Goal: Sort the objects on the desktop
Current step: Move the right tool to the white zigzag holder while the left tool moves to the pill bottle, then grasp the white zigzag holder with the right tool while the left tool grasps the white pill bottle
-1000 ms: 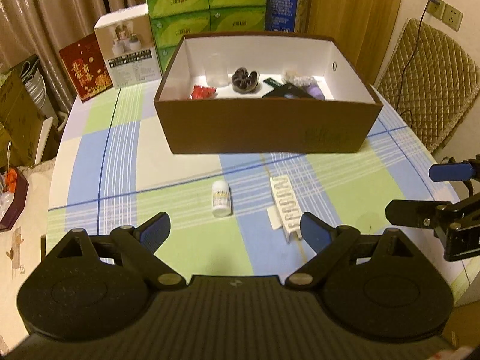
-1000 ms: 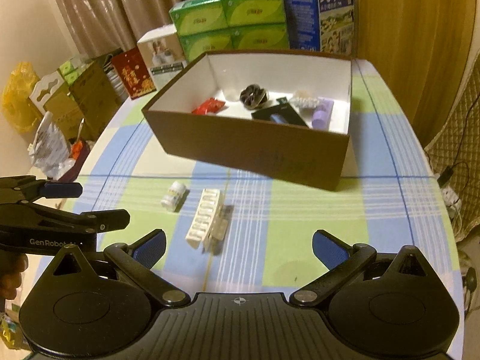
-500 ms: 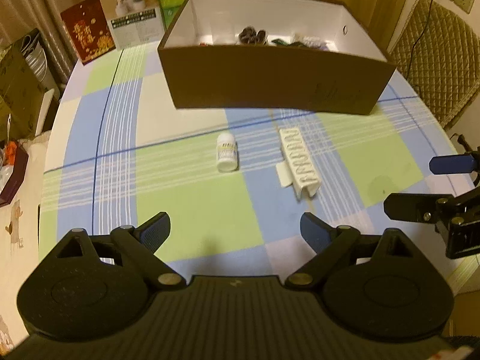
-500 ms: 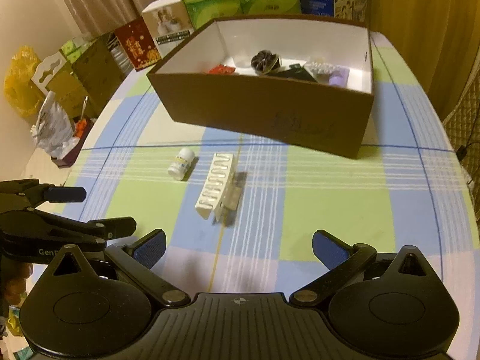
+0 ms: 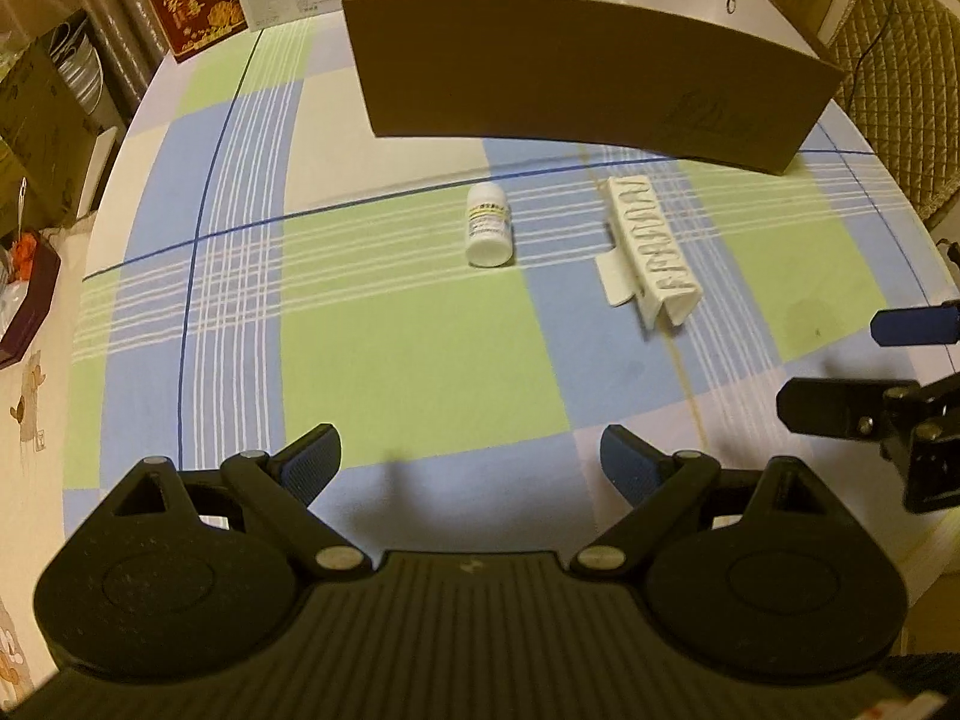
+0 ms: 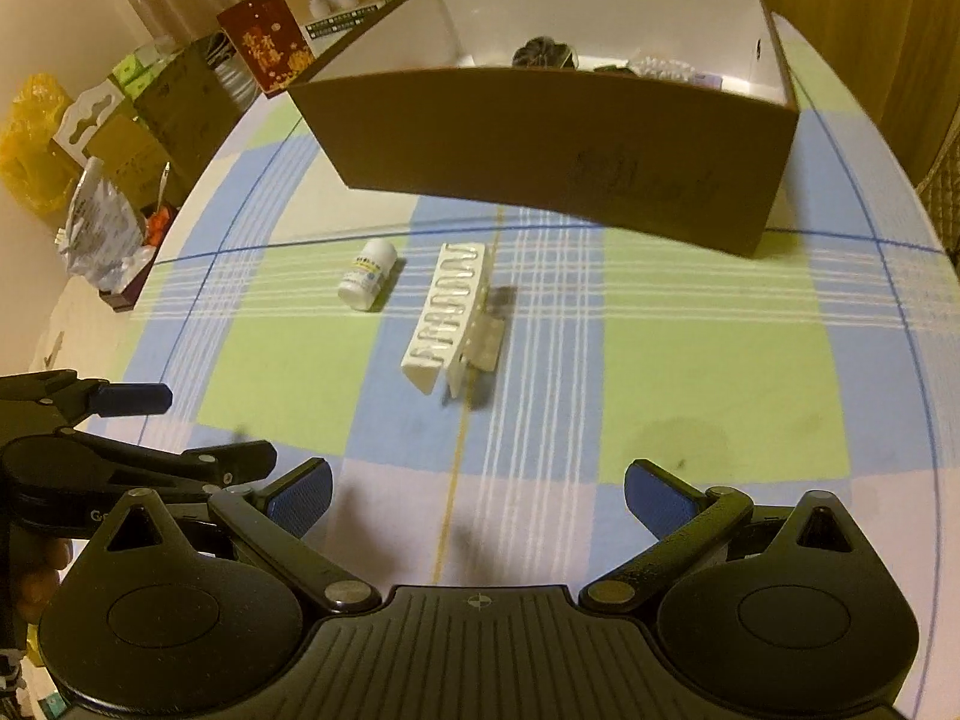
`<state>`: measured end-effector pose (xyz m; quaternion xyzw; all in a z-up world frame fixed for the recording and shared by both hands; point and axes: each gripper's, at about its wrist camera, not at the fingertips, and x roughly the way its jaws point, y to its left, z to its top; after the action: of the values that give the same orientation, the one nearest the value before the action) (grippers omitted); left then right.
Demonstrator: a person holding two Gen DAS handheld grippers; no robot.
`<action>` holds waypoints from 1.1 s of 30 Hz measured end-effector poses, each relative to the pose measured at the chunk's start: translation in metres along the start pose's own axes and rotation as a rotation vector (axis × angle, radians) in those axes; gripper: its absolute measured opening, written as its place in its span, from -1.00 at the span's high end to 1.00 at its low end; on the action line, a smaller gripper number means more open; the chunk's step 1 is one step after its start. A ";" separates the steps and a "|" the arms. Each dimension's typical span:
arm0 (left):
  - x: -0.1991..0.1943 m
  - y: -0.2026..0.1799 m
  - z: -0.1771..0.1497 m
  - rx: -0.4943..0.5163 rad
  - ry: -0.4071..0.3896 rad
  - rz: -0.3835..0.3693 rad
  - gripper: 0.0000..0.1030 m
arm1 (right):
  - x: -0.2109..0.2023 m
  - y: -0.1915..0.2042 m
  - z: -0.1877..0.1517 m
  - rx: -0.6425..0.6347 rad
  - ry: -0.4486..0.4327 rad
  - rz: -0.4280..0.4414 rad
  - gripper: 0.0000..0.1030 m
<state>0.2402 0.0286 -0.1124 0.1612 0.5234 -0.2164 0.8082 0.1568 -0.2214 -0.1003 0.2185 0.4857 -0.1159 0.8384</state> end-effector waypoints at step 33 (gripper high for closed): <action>0.044 0.033 0.046 0.051 -0.063 -0.020 -0.76 | 0.072 0.018 0.038 -0.119 -0.097 -0.124 0.51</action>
<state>0.3092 0.0266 -0.1334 0.1696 0.4935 -0.2425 0.8178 0.2286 -0.2227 -0.1416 0.1320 0.4631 -0.1486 0.8637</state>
